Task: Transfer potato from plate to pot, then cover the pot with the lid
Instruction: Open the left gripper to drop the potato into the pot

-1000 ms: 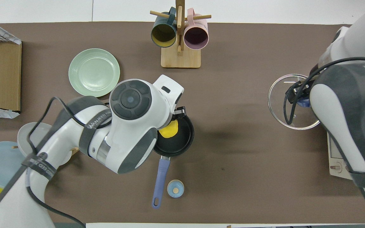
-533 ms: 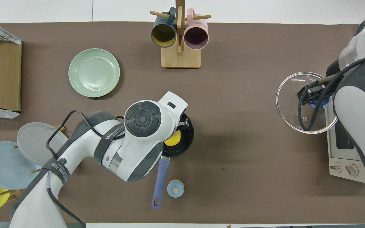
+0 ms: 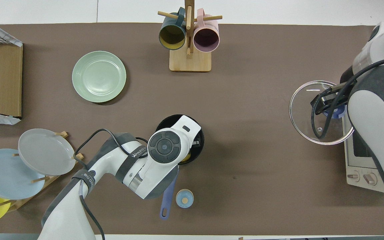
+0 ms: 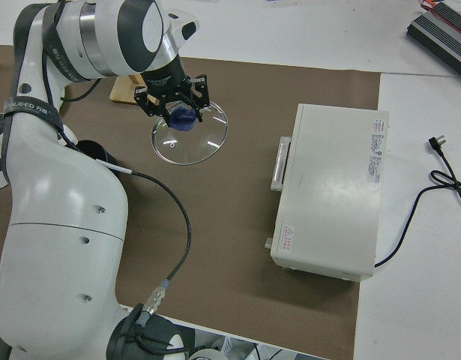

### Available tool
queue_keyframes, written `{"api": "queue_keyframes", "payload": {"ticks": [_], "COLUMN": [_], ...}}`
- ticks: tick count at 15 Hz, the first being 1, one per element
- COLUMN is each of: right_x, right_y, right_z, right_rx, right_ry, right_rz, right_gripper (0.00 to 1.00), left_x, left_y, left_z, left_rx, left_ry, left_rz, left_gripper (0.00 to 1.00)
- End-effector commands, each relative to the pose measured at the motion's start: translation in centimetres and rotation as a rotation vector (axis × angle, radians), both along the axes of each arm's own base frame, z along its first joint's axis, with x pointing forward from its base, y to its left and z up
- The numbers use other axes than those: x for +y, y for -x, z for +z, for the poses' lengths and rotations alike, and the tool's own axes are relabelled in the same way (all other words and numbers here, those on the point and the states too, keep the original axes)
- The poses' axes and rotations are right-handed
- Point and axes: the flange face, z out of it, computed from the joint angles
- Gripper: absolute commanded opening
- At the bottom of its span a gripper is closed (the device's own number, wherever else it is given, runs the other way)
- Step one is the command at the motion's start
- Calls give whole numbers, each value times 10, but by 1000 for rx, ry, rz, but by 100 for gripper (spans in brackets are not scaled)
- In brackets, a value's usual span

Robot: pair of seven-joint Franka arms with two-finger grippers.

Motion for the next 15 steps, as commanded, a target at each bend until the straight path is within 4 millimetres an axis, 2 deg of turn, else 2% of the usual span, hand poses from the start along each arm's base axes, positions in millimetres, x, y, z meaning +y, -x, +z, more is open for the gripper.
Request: {"api": "queue_keyframes", "payload": {"ticks": [1,3,4,5,6,8,10,12,15], "right_x": [0,1,1,1,7,9,11,11,15], "right_y": [5,5,5,5,6,6,6,6,5], "right_z": [10,10,10,10,10,11,10,10,9], "right_rx": [2,-1,-4,-4,-4,-6,-4,-6,-5], "right_ry": [-20,-20,-19,-19,-20,-18,-21,-20,-35], "right_rz": [18,16,13,10,18,17,18,3,-5], "right_gripper": [0,0,0,0,0,0,0,0,0], "left_x": [0,1,1,1,3,6,15,30,90], "left_y": [6,5,4,2,0,-6,-23,-47,-105], "left_z": [-5,-9,-8,-6,-4,11,46,92,178], "left_rx": [-17,-11,-12,-14,-16,-15,-3,14,6], "left_ry": [-10,-16,-15,-17,-19,-25,-41,-57,-38], "left_rz": [1,-7,-10,-15,-16,-19,-4,11,45], "left_gripper": [0,0,22,84,100,100,100,100,100]}}
